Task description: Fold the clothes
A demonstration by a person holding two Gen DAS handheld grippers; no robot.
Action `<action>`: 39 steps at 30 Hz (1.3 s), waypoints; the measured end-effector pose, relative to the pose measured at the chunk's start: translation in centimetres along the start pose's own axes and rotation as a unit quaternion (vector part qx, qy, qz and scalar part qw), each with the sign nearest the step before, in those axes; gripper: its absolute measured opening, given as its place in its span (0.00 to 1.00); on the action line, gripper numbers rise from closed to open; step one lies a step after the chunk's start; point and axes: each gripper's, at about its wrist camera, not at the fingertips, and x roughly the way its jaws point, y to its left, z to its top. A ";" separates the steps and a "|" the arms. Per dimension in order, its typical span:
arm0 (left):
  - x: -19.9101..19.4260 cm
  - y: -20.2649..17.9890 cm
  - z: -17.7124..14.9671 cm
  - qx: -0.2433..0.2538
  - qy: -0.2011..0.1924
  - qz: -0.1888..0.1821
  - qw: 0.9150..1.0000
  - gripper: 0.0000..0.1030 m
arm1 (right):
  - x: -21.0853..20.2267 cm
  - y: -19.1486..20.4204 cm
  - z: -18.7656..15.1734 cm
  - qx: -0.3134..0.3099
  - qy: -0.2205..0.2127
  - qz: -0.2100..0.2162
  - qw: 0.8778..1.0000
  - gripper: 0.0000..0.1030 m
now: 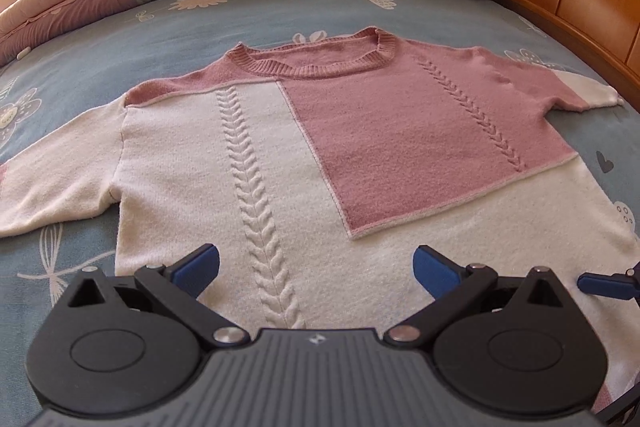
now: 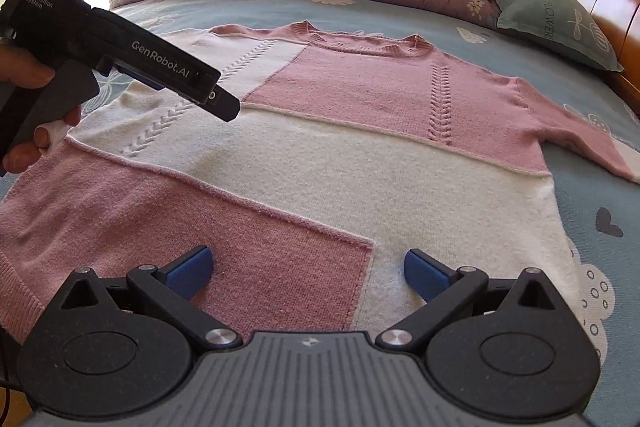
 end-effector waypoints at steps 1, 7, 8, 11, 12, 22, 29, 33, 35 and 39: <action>0.1 0.7 0.9 -0.006 -0.005 -0.014 1.000 0.99 | 0.0 0.0 0.0 0.000 0.000 0.000 1.000 1.00; 1.7 7.0 4.3 -0.084 0.005 -0.047 0.995 0.99 | 0.0 0.2 -0.2 0.002 -0.006 -0.005 1.000 1.00; 2.0 7.9 4.1 -0.097 0.010 -0.056 0.994 0.99 | 0.0 0.2 -0.2 0.002 -0.007 -0.005 1.000 1.00; 2.5 10.3 2.9 -0.135 0.024 -0.081 0.987 0.99 | 0.0 0.1 -0.1 0.003 -0.006 -0.005 1.000 1.00; 2.7 10.9 2.4 -0.143 0.027 -0.078 0.986 0.99 | 0.0 0.1 -0.1 0.003 -0.006 -0.005 1.000 1.00; 0.3 12.1 2.8 -0.180 -0.012 -0.100 0.978 0.99 | 0.0 0.2 -0.1 0.002 -0.005 -0.008 1.000 1.00; 2.2 10.7 1.2 -0.172 0.060 -0.103 0.978 0.99 | -0.1 0.3 -0.1 0.001 -0.002 -0.009 1.000 1.00; 1.3 11.8 1.7 -0.196 0.032 -0.101 0.975 0.99 | -0.1 0.3 -0.1 0.000 0.000 -0.008 1.000 1.00; 0.8 11.9 2.4 -0.198 0.003 -0.105 0.974 0.99 | -0.1 0.3 -0.1 0.000 -0.002 -0.008 1.000 1.00; 2.9 12.5 3.3 -0.224 -0.012 -0.128 0.966 0.99 | -0.1 0.4 -0.3 0.000 -0.004 -0.009 1.000 1.00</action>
